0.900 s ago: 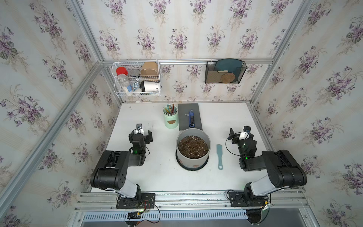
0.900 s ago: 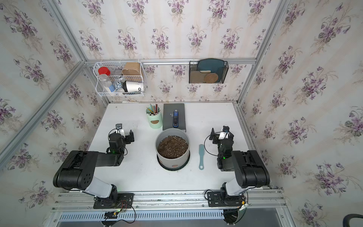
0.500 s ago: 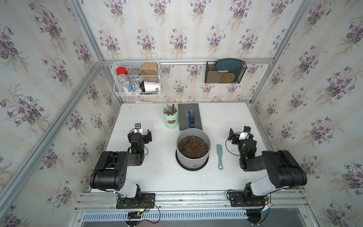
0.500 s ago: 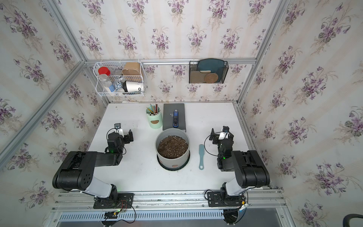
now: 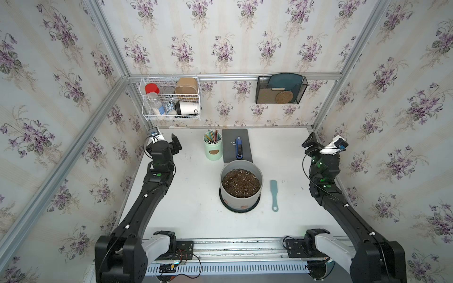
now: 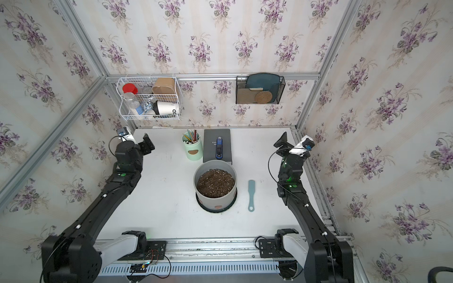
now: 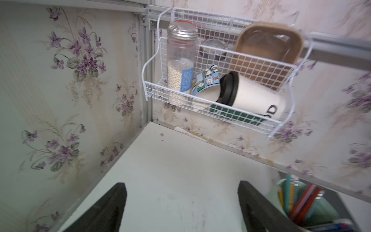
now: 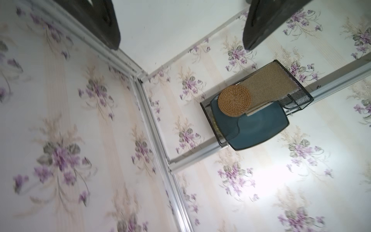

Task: Scrub the dried mud off the ceramic pot
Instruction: Pick up the brush from the center of the board.

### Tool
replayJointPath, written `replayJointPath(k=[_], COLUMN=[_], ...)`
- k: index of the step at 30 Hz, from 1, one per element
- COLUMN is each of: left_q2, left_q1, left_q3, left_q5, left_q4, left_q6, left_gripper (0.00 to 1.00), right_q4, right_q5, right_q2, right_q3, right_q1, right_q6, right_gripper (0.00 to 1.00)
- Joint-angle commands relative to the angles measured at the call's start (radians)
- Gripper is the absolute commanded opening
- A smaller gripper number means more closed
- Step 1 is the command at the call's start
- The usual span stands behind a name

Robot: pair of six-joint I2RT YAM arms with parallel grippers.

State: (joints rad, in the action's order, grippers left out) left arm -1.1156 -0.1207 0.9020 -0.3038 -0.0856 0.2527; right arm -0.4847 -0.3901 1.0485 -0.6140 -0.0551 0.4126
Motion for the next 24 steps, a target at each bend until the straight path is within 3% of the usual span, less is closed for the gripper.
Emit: replayJointPath(k=[1, 4, 5, 6, 7, 8, 11, 13, 19, 24], left_q2=[0.046, 0.074, 0.081, 0.087, 0.091, 0.098, 0.118, 0.127, 0.11, 0.099], left_q1=[-0.125, -0.285, -0.327, -0.359, -0.385, -0.401, -0.416, -0.413, -0.398, -0.394], left_q3=[0.077, 0.111, 0.108, 0.102, 0.099, 0.091, 0.085, 0.081, 0.132, 0.117], left_q5=[0.181, 0.164, 0.178, 0.2, 0.206, 0.215, 0.236, 0.251, 0.338, 0.408], left_q4=[0.436, 0.531, 0.541, 0.549, 0.561, 0.565, 0.56, 0.536, 0.558, 0.503], left_q6=[0.209, 0.235, 0.25, 0.266, 0.283, 0.3, 0.304, 0.292, 0.273, 0.316], left_gripper=[0.78, 0.75, 0.75, 0.81, 0.88, 0.89, 0.86, 0.83, 0.71, 0.67], right_q4=[0.621, 0.925, 0.953, 0.953, 0.936, 0.908, 0.875, 0.98, 1.169, 1.12], right_q5=[0.17, 0.028, -0.026, -0.059, -0.06, -0.045, 0.175, 0.211, 0.109, 0.206], right_q2=[0.105, 0.156, 0.148, 0.127, 0.099, 0.066, 0.011, 0.061, 0.016, 0.008], right_q3=[-0.149, -0.267, -0.274, -0.264, -0.243, -0.221, -0.178, -0.199, -0.084, 0.019], right_q1=[-0.007, -0.143, -0.187, -0.215, -0.217, -0.199, -0.092, -0.079, -0.356, -0.473], right_q6=[0.233, 0.334, 0.332, 0.319, 0.311, 0.31, 0.299, 0.309, 0.44, 0.467], right_gripper=[1.0, 1.0, 1.0, 1.0, 1.0, 1.0, 1.0, 1.0, 0.87, 0.72])
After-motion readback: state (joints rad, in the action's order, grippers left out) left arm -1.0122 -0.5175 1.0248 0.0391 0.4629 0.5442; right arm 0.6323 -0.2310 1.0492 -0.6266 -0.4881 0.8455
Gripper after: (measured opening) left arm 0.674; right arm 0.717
